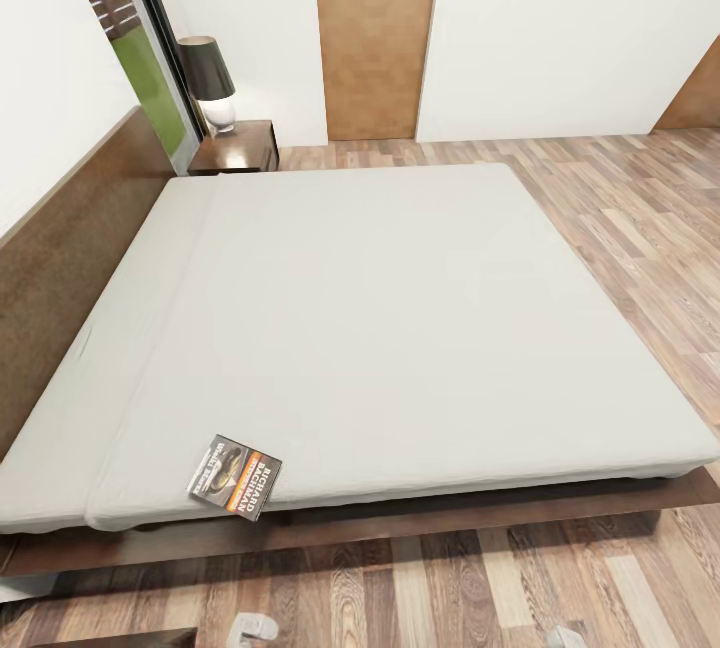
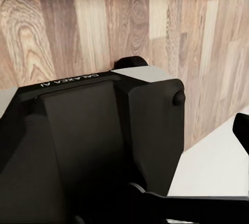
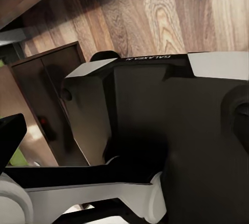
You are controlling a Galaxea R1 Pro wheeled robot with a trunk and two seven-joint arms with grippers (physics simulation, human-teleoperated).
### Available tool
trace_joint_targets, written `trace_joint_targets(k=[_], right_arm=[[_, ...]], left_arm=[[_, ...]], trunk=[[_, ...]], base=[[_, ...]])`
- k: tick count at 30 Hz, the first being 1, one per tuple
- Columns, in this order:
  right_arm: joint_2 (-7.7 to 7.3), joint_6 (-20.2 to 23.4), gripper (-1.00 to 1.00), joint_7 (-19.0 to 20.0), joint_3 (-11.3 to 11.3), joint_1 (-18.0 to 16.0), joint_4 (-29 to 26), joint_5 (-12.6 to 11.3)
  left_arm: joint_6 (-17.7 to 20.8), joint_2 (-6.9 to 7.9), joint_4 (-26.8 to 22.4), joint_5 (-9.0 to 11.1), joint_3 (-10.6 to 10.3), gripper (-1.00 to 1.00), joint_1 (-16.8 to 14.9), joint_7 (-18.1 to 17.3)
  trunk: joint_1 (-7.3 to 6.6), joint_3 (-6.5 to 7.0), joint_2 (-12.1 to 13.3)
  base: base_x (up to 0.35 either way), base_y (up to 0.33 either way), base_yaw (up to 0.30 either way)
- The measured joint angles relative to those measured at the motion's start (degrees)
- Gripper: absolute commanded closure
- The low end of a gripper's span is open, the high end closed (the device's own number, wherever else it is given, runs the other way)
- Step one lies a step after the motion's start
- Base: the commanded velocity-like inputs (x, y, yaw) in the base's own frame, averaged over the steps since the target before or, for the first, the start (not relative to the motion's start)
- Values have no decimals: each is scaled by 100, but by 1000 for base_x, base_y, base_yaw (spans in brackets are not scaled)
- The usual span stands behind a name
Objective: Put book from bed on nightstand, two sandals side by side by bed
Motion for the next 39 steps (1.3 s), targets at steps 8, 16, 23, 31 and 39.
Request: trace_joint_targets(k=[8,16,23,31,39], right_arm=[[0,-18,-100,4,0,0,0,0],[0,-24,-100,4,0,0,0,0],[0,-31,-100,4,0,0,0,0],[0,-58,-100,-3,-1,0,-1,-1],[0,-71,-100,-5,-1,0,-1,-10]], left_arm=[[0,8,6,1,7,-100,160,0],[0,11,6,6,10,-100,166,0],[-5,12,6,9,16,-100,167,0],[-8,14,-17,7,32,-100,167,-7],[16,19,-284,74,48,-100,117,-97]], trunk=[[0,0,0],[0,0,0],[0,0,0],[0,0,0],[0,0,0]], base=[[0,0,0],[0,0,0],[0,0,0],[0,0,0],[0,0,0]])
